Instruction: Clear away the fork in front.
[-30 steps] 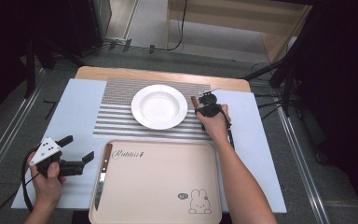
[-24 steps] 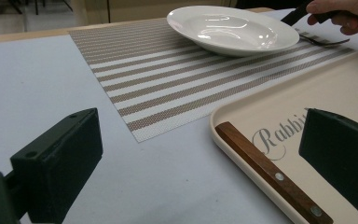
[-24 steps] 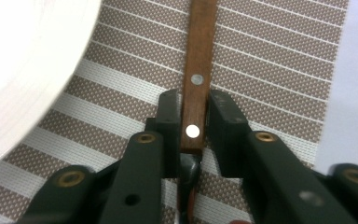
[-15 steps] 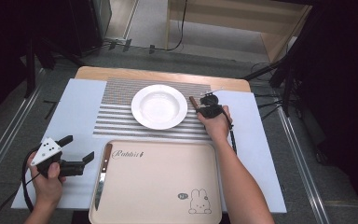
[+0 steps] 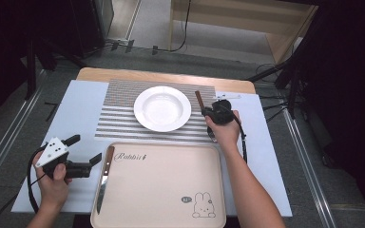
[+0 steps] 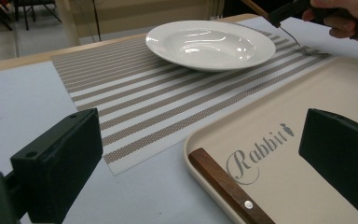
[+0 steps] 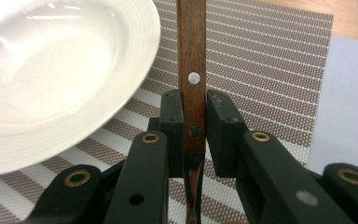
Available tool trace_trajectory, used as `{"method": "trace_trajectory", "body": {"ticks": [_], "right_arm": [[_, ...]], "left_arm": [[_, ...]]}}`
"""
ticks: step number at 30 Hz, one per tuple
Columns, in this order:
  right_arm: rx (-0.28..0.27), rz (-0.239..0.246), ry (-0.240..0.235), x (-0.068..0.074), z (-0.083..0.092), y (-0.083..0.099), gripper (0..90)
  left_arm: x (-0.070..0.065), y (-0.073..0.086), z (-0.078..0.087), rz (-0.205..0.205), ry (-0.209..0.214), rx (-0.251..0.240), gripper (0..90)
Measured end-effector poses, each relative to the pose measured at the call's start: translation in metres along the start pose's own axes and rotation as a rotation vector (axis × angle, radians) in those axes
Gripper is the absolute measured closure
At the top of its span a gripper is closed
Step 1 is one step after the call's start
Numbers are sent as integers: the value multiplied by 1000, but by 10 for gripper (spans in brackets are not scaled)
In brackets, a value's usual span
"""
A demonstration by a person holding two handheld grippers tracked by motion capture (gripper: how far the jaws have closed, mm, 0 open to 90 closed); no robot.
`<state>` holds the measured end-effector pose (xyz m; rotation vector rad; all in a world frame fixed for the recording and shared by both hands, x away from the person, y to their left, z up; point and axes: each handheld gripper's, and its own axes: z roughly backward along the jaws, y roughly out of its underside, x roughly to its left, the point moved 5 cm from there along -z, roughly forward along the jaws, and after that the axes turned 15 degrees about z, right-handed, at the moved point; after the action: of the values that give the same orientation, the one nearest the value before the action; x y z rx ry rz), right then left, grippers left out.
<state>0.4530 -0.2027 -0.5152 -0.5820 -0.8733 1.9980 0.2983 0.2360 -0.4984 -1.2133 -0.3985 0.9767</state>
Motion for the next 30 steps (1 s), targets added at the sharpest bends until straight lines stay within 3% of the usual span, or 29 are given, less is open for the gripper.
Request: {"method": "trace_trajectory", "body": {"ticks": [8, 15, 26, 30], "right_arm": [[-80, -1, -19, 4, 15, 3, 764], [-170, -20, -41, 4, 33, 6, 763], [-242, 14, -51, 16, 55, 7, 763], [-273, 50, -56, 28, 66, 7, 763]], "left_arm": [[-13, -9, -8, -15, 20, 3, 0], [-30, -25, -23, -24, 64, -14, 0], [-56, -39, -44, -27, 121, -22, 0], [-66, -43, -53, -20, 147, -25, 0]]}}
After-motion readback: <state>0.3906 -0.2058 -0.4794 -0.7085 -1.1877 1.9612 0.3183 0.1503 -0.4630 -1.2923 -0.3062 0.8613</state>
